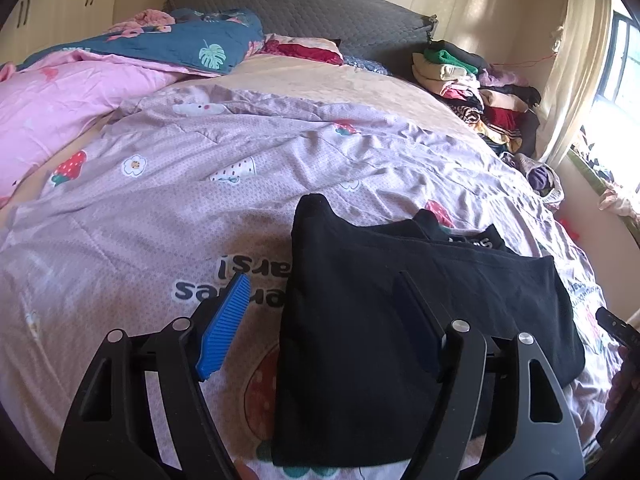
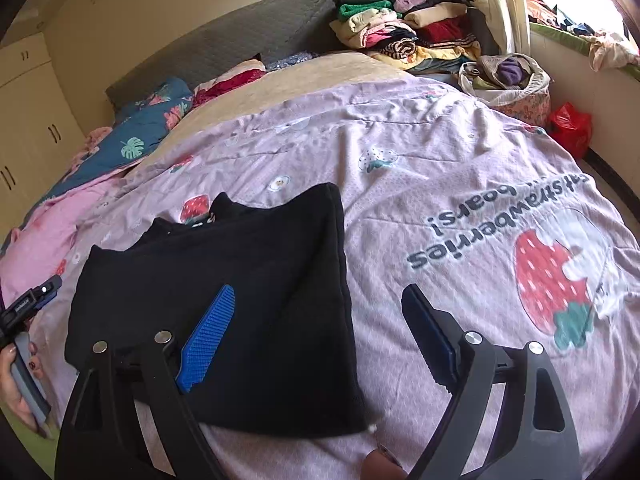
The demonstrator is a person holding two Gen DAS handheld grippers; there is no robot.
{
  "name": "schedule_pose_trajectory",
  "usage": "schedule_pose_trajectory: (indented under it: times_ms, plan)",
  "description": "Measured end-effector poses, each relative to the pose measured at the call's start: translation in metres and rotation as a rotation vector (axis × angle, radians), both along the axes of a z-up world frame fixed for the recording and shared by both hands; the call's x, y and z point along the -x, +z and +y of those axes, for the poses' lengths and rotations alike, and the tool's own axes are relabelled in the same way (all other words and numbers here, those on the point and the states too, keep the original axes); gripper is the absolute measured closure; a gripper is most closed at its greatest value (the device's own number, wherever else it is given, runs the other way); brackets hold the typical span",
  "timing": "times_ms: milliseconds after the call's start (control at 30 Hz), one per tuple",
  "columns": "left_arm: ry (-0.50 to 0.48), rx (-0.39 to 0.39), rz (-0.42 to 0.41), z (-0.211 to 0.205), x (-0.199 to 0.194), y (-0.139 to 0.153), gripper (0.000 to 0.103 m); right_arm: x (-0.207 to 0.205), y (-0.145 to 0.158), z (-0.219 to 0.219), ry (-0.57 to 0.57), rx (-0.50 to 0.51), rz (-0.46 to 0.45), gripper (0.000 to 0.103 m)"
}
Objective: Fold small clothes
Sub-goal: 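Grasp the shirt edge with the left gripper, straighten it, then release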
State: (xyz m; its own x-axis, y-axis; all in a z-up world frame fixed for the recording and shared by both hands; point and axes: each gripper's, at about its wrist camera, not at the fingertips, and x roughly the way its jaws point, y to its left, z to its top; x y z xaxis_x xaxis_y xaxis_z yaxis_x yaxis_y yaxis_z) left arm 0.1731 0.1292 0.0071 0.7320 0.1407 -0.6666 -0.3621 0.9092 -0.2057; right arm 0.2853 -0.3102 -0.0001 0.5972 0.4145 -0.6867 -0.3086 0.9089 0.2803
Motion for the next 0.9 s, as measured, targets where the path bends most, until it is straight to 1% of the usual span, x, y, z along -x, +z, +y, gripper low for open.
schedule_pose_trajectory:
  times_ms: [100,200,333,367,400,433,467,533,600,633,667,700,733,767,800,833,900]
  plan:
    - [-0.003,0.006,0.002,0.000,0.006,0.000,0.034,0.007,-0.003,-0.003,0.004,-0.015,0.016,0.018]
    - [-0.008,0.019,0.011,0.001,0.012,-0.003,0.034,0.014,-0.010,-0.001,0.011,0.000,0.027,0.018]
    - [-0.015,0.059,0.046,0.001,0.019,-0.017,0.034,0.021,-0.019,0.003,0.026,0.015,0.039,0.019]
    - [-0.018,0.069,0.055,0.000,0.020,-0.021,0.035,0.022,-0.022,0.002,0.024,0.015,0.043,0.020]
    - [-0.022,0.080,0.066,0.000,0.021,-0.025,0.040,0.023,-0.023,0.002,0.021,0.014,0.047,0.022]
    - [-0.025,0.091,0.078,-0.001,0.022,-0.029,0.047,0.024,-0.025,0.002,0.021,0.009,0.049,0.028]
    - [-0.029,0.098,0.090,-0.002,0.023,-0.033,0.049,0.024,-0.027,0.000,0.018,0.004,0.054,0.033]
    - [-0.039,0.105,0.109,-0.004,0.026,-0.041,0.059,0.024,-0.032,-0.005,0.001,-0.003,0.070,0.039]
    - [-0.049,0.110,0.119,-0.005,0.029,-0.045,0.063,0.023,-0.037,-0.010,-0.009,-0.015,0.091,0.042]
    - [-0.055,0.112,0.122,-0.006,0.030,-0.047,0.066,0.023,-0.038,-0.011,-0.012,-0.017,0.097,0.046]
    - [-0.061,0.112,0.122,-0.007,0.031,-0.047,0.068,0.023,-0.040,-0.013,-0.012,-0.020,0.102,0.055]
    - [-0.065,0.111,0.122,-0.007,0.032,-0.047,0.071,0.023,-0.042,-0.014,-0.012,-0.020,0.108,0.061]
    - [-0.069,0.108,0.123,-0.008,0.032,-0.047,0.075,0.023,-0.043,-0.016,-0.011,-0.022,0.114,0.080]
    - [-0.076,0.105,0.126,-0.009,0.032,-0.048,0.079,0.024,-0.044,-0.018,-0.008,-0.037,0.118,0.089]
    - [-0.084,0.105,0.128,-0.010,0.032,-0.048,0.087,0.026,-0.045,-0.021,-0.012,-0.045,0.117,0.090]
    - [-0.089,0.105,0.131,-0.012,0.033,-0.049,0.089,0.027,-0.045,-0.022,-0.017,-0.032,0.113,0.094]
    - [-0.095,0.096,0.141,-0.014,0.033,-0.052,0.091,0.030,-0.045,-0.023,-0.026,-0.020,0.114,0.094]
